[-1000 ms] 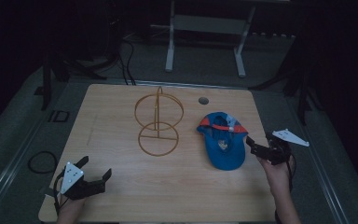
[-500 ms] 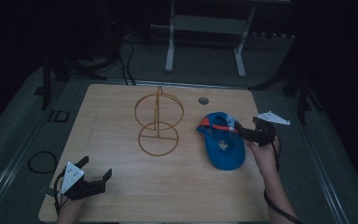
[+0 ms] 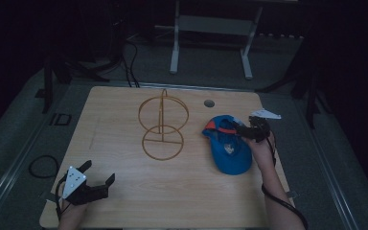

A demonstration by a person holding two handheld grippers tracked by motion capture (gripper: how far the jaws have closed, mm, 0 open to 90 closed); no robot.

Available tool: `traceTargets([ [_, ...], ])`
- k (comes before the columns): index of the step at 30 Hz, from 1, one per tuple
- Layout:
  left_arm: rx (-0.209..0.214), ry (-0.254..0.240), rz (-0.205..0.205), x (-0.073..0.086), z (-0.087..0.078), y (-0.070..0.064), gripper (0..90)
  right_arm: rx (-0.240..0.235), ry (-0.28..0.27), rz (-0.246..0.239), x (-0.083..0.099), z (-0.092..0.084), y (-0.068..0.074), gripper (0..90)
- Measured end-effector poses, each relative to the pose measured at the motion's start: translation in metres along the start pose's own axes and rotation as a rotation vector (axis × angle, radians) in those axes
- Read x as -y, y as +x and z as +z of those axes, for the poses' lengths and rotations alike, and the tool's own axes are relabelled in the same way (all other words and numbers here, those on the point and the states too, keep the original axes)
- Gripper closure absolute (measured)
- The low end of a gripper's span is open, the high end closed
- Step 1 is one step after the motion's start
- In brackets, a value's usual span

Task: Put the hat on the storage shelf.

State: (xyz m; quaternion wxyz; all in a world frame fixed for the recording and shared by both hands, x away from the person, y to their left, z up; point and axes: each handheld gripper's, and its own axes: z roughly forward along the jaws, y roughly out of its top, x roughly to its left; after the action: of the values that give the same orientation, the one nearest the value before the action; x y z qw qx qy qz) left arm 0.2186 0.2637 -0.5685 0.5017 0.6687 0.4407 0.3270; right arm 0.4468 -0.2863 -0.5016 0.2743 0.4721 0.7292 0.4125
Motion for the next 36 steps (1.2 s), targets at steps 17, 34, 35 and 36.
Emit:
traceTargets([
  [17,0.007,0.007,0.0,0.001,0.0,-0.001,1.8,0.016,0.106,0.038,0.009,0.044,-0.015,28.1],
  [34,0.006,0.004,-0.011,0.001,0.0,0.0,1.8,-0.023,0.252,0.009,0.022,0.074,-0.021,33.6],
  [35,0.006,0.005,-0.011,0.001,0.0,0.0,1.8,-0.023,0.252,-0.006,0.022,0.074,-0.019,35.8],
  [36,0.005,0.005,-0.011,0.001,0.0,0.0,1.8,-0.019,0.255,-0.022,0.021,0.074,-0.017,38.6],
])
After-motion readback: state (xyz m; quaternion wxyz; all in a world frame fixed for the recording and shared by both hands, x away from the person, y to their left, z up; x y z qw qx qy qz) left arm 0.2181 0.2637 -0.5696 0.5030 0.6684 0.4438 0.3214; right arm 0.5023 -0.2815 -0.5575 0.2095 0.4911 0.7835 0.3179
